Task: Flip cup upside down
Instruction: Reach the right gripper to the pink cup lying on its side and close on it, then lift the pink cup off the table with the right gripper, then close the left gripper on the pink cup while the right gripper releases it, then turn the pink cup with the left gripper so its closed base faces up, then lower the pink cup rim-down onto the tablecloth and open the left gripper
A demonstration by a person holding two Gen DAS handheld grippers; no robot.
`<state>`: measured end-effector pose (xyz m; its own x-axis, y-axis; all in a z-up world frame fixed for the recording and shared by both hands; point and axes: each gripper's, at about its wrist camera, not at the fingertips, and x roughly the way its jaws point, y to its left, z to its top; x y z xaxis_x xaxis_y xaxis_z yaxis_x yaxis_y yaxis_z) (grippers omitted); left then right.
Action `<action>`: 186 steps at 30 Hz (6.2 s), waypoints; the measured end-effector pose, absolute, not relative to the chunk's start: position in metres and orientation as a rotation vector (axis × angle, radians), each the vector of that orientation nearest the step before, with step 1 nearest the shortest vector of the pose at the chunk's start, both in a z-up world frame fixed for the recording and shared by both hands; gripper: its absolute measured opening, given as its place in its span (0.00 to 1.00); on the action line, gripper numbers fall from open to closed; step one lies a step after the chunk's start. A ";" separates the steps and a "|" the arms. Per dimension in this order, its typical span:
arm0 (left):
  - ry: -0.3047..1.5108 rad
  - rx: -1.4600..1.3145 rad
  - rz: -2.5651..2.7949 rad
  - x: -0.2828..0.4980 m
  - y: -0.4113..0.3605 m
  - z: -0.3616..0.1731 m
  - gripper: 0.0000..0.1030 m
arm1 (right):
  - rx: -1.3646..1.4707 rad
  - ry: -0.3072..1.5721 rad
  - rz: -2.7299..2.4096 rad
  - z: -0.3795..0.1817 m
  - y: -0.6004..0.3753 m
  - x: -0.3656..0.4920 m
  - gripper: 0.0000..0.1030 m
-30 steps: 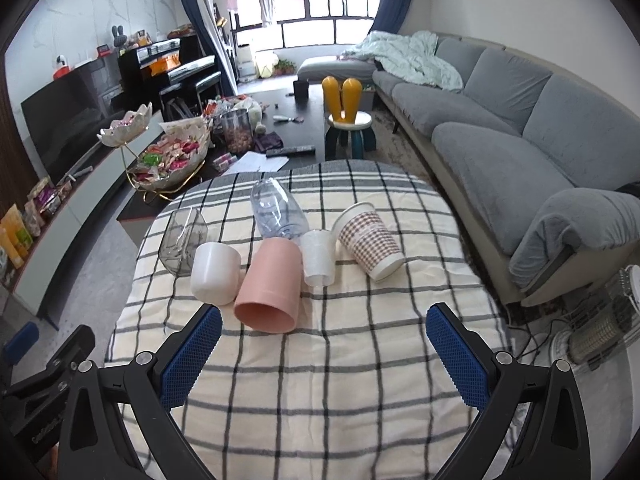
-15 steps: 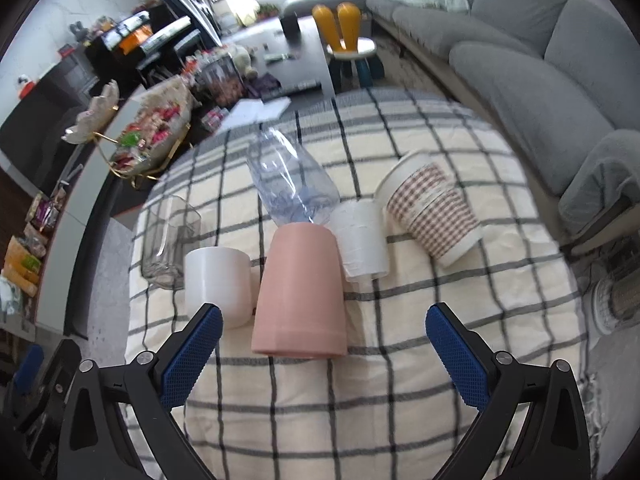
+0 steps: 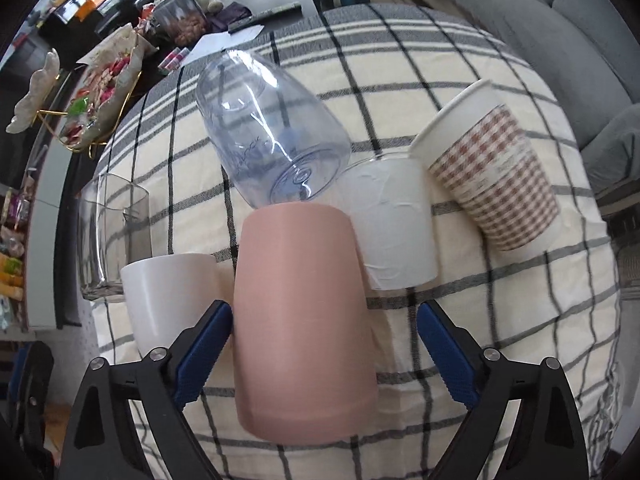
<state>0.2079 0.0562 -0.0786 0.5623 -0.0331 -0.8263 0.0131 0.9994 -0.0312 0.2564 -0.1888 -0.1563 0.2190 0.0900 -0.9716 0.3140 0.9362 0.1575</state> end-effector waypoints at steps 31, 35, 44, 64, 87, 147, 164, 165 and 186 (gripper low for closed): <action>0.975 0.009 0.043 0.080 0.098 -0.048 1.00 | 0.369 1.359 0.078 -0.144 -0.118 0.116 0.70; 0.996 0.018 0.052 0.058 0.100 -0.054 1.00 | 0.284 1.287 0.049 -0.149 -0.106 0.087 0.70; 1.015 0.034 0.040 0.038 0.090 -0.061 1.00 | 0.285 1.290 0.058 -0.160 -0.101 0.076 0.79; 1.456 -0.069 -0.142 0.062 0.000 -0.080 1.00 | 0.263 1.104 -0.153 -0.047 -0.209 0.036 0.88; 2.000 0.062 -0.082 0.132 -0.073 -0.181 0.99 | 0.375 1.320 -0.146 -0.091 -0.272 0.108 0.88; 0.560 0.067 -0.260 0.098 -0.061 -0.149 0.68 | 0.278 0.996 -0.272 -0.109 -0.266 0.050 0.88; 0.649 0.085 -0.228 0.086 -0.063 -0.152 0.76 | 0.331 1.009 -0.281 -0.108 -0.274 0.036 0.88; 0.656 0.085 -0.227 0.085 -0.062 -0.151 0.78 | 0.333 1.009 -0.281 -0.107 -0.275 0.036 0.88; 0.728 0.047 -0.168 0.037 -0.020 -0.093 0.91 | 0.213 0.836 -0.218 -0.058 -0.238 0.013 0.88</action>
<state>0.0371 -0.0205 -0.0928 0.7341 -0.1362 -0.6653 0.1685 0.9856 -0.0158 0.0130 -0.2382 -0.0584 0.6507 -0.1068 -0.7518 0.2736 0.9565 0.1010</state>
